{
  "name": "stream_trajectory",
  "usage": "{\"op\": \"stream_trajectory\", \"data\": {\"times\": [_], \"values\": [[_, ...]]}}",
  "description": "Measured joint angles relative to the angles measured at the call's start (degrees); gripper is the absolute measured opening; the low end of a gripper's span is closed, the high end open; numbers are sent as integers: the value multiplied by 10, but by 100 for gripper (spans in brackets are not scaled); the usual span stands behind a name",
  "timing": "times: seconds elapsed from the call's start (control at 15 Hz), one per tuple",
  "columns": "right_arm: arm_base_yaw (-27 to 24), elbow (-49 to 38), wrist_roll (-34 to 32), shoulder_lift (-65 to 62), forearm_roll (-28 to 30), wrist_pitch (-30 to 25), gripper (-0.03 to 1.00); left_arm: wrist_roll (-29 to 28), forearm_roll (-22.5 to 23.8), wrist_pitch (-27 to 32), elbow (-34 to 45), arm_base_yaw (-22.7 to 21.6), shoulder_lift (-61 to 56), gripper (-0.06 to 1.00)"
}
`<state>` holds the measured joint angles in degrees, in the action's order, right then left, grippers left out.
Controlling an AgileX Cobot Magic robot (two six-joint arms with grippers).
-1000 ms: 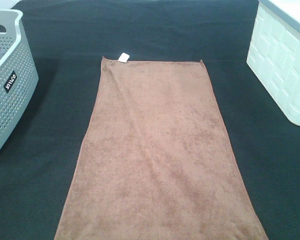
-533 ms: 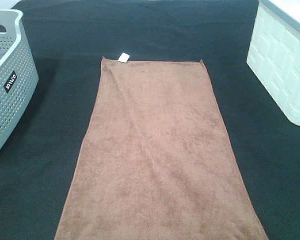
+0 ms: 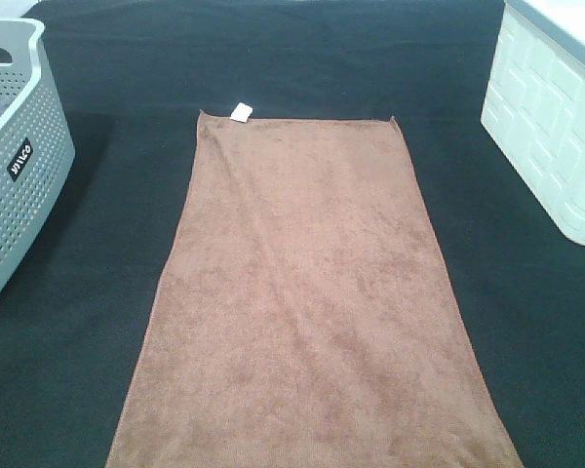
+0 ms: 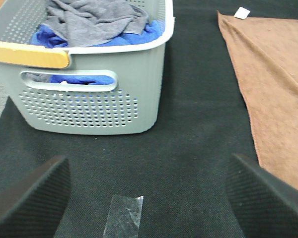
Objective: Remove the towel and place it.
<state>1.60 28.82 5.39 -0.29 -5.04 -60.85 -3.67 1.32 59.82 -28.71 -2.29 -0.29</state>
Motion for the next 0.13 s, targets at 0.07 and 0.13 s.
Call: {"op": "stream_trajectory", "data": {"times": [0.07, 0.13], "values": [[0, 0, 0, 0, 0, 0, 77, 0, 0, 0, 1, 0, 0, 80], [0, 0, 0, 0, 0, 0, 77, 0, 0, 0, 1, 0, 0, 80]]}}
